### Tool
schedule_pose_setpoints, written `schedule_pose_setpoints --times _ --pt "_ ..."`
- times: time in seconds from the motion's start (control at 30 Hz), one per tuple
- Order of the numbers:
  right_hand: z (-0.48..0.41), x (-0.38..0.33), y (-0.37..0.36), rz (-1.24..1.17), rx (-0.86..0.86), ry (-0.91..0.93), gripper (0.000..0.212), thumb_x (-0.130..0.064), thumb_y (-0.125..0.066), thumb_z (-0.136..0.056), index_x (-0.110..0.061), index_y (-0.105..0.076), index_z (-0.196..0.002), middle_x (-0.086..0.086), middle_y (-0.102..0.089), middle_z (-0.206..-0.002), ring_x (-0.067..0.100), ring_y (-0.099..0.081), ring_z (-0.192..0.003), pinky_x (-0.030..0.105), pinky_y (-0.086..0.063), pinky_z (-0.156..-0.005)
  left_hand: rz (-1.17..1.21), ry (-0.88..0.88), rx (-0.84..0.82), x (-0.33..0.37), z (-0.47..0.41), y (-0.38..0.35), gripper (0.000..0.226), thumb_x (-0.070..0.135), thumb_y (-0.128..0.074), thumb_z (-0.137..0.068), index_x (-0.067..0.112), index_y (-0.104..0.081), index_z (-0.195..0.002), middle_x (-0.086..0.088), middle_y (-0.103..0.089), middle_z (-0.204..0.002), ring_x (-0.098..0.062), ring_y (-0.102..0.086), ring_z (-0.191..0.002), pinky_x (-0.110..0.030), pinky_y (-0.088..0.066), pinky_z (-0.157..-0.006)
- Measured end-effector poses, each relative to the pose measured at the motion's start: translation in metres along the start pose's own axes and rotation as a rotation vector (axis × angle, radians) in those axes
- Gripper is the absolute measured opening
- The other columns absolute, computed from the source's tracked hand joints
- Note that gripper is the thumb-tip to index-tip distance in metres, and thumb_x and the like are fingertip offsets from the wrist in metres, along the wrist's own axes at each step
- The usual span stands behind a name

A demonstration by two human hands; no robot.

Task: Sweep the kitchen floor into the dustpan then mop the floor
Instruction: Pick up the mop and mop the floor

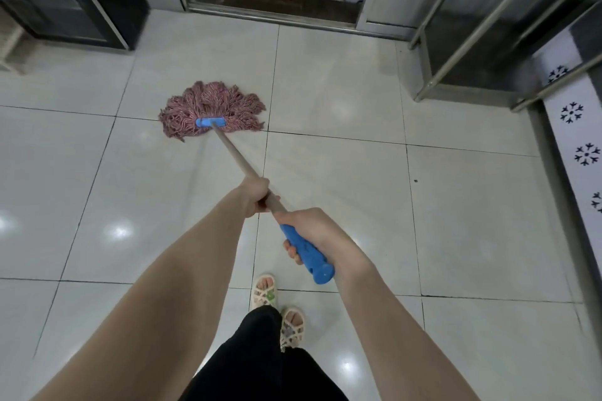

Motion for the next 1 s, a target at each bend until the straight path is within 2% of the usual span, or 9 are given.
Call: schedule_pose_setpoints --times 0.13,0.27,0.33,0.53,0.63,0.8,1.0 --pt "-0.012 -0.010 -0.016 -0.012 -0.018 -0.029 0.028 -0.030 -0.062 -0.092 -0.005 -0.053 -0.100 0.008 -0.049 -0.072 0.009 -0.044 -0.026 0.012 -0.038 -0.035 0.044 0.004 0.020 0.008 -0.008 0.017 0.011 0.010 -0.034 -0.104 0.001 -0.037 -0.109 -0.014 -0.052 -0.082 -0.022 -0.057 -0.065 -0.039 -0.055 -0.070" --pt "-0.029 -0.041 -0.037 0.063 -0.008 -0.006 0.029 -0.028 -0.059 -0.092 -0.004 -0.053 -0.105 0.010 -0.050 -0.073 0.010 -0.047 -0.030 0.015 -0.040 -0.037 0.070 0.010 0.022 0.030 -0.027 0.043 0.023 0.015 -0.036 -0.104 -0.001 -0.040 -0.121 -0.014 -0.053 -0.082 -0.023 -0.058 -0.065 -0.029 -0.055 -0.042" --pt "-0.040 -0.064 -0.049 0.071 -0.008 0.008 0.027 -0.027 -0.058 -0.093 -0.004 -0.053 -0.106 0.009 -0.051 -0.073 0.011 -0.047 -0.032 0.016 -0.040 -0.037 0.062 -0.003 0.016 0.048 -0.042 0.059 0.030 0.017 -0.036 -0.105 -0.005 -0.040 -0.126 -0.014 -0.054 -0.081 -0.023 -0.058 -0.066 -0.027 -0.053 -0.038" --pt "-0.086 -0.158 -0.106 0.019 -0.006 -0.007 0.022 -0.026 -0.059 -0.094 -0.006 -0.052 -0.098 0.011 -0.050 -0.084 0.011 -0.046 -0.041 0.014 -0.040 -0.036 0.051 -0.010 -0.002 0.136 -0.096 0.122 0.037 0.017 -0.035 -0.105 -0.006 -0.035 -0.134 -0.014 -0.054 -0.081 -0.021 -0.058 -0.066 -0.027 -0.054 -0.039" --pt "-0.109 -0.215 -0.138 0.010 0.007 -0.016 0.022 -0.027 -0.058 -0.095 -0.006 -0.051 -0.100 0.008 -0.049 -0.077 0.012 -0.046 -0.045 0.013 -0.038 -0.035 0.039 0.001 -0.020 0.188 -0.124 0.158 0.037 0.017 -0.036 -0.105 -0.005 -0.034 -0.134 -0.014 -0.055 -0.080 -0.020 -0.058 -0.064 -0.029 -0.055 -0.042" --pt "-0.140 -0.280 -0.168 -0.025 0.030 -0.007 0.029 -0.029 -0.060 -0.093 -0.006 -0.052 -0.108 0.007 -0.052 -0.077 0.007 -0.048 -0.028 0.013 -0.039 -0.035 -0.028 -0.005 -0.041 0.248 -0.168 0.193 0.034 0.015 -0.034 -0.105 -0.006 -0.037 -0.130 -0.012 -0.057 -0.082 -0.019 -0.062 -0.064 -0.030 -0.057 -0.052" --pt "-0.173 -0.349 -0.196 -0.035 0.024 -0.028 0.038 -0.031 -0.059 -0.093 -0.004 -0.053 -0.119 0.008 -0.052 -0.079 0.007 -0.047 -0.028 0.012 -0.039 -0.035 -0.029 0.005 -0.028 0.308 -0.216 0.228 0.036 0.016 -0.036 -0.104 -0.007 -0.037 -0.133 -0.012 -0.058 -0.082 -0.018 -0.062 -0.065 -0.036 -0.058 -0.070"
Point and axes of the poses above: each hand's wrist, its own z-axis away from the middle knuckle, its own y-axis out of the back of the hand, x = y × z, the point moved 8 cm from there along -z, towards the middle knuckle
